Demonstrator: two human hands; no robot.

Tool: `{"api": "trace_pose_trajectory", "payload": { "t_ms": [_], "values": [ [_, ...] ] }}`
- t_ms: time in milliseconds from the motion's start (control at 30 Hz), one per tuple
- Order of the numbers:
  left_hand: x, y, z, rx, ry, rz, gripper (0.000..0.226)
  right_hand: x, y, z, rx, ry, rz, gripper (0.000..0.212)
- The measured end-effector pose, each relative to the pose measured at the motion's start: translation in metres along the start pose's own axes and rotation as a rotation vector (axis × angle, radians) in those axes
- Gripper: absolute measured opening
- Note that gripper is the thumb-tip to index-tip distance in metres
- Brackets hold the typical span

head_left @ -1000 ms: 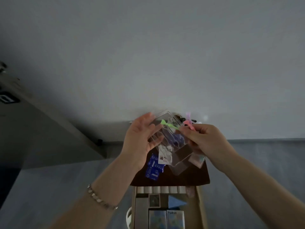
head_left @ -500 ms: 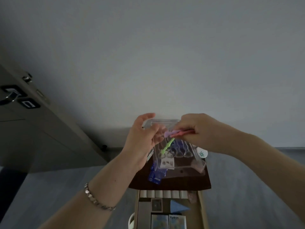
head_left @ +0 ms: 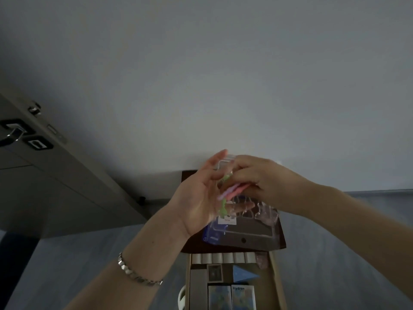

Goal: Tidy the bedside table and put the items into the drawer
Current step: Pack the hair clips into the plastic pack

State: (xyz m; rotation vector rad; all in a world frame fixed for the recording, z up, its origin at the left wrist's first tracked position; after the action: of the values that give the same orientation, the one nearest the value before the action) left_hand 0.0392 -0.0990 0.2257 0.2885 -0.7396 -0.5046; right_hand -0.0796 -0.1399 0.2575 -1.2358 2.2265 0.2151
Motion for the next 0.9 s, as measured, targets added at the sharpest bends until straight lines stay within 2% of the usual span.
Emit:
{"api": "trace_pose_trajectory", "payload": {
  "t_ms": [67, 167, 267, 333, 433, 533, 700, 800, 900],
  "values": [
    [0.001, 0.0, -0.001, 0.05, -0.022, 0.053, 0.045, 0.009, 0.004, -0.008, 0.065, -0.106, 0.18, 0.018],
    [0.001, 0.0, -0.001, 0.164, -0.002, 0.117, 0.064, 0.026, 0.014, -0.014, 0.084, -0.386, 0.477, 0.007],
    [-0.004, -0.001, 0.003, 0.214, -0.021, 0.151, 0.068, 0.031, 0.023, -0.011, 0.063, -0.577, 0.599, 0.01],
    [-0.007, -0.002, 0.005, 0.232, -0.042, 0.169, 0.066, 0.029, 0.025, -0.006, 0.046, -0.602, 0.588, 0.01],
    [-0.011, -0.003, 0.007, 0.252, -0.028, 0.186, 0.064, 0.026, 0.029, -0.001, 0.021, -0.571, 0.548, 0.023],
    [-0.012, -0.003, 0.005, 0.257, -0.046, 0.172, 0.066, 0.024, 0.03, -0.002, -0.02, -0.406, 0.484, 0.016],
    [-0.015, -0.002, 0.007, 0.244, -0.121, 0.153, 0.069, 0.02, 0.03, -0.004, -0.157, 0.0, 0.318, 0.025],
    [-0.016, -0.001, 0.008, 0.249, -0.132, 0.156, 0.068, 0.017, 0.03, -0.005, -0.231, 0.072, 0.261, 0.028],
    [-0.016, 0.0, 0.005, 0.277, -0.124, 0.152, 0.071, 0.016, 0.028, -0.013, -0.232, 0.058, 0.26, 0.028]
  ]
}}
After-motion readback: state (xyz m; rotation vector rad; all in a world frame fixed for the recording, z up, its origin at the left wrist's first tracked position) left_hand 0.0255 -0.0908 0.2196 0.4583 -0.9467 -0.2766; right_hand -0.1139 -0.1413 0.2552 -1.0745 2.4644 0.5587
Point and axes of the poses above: each hand's wrist, its own y-axis away from the middle knuckle, its own z-axis out of the palm, x = y × z, the point moved 3 cm from there along -y, towards the middle knuckle
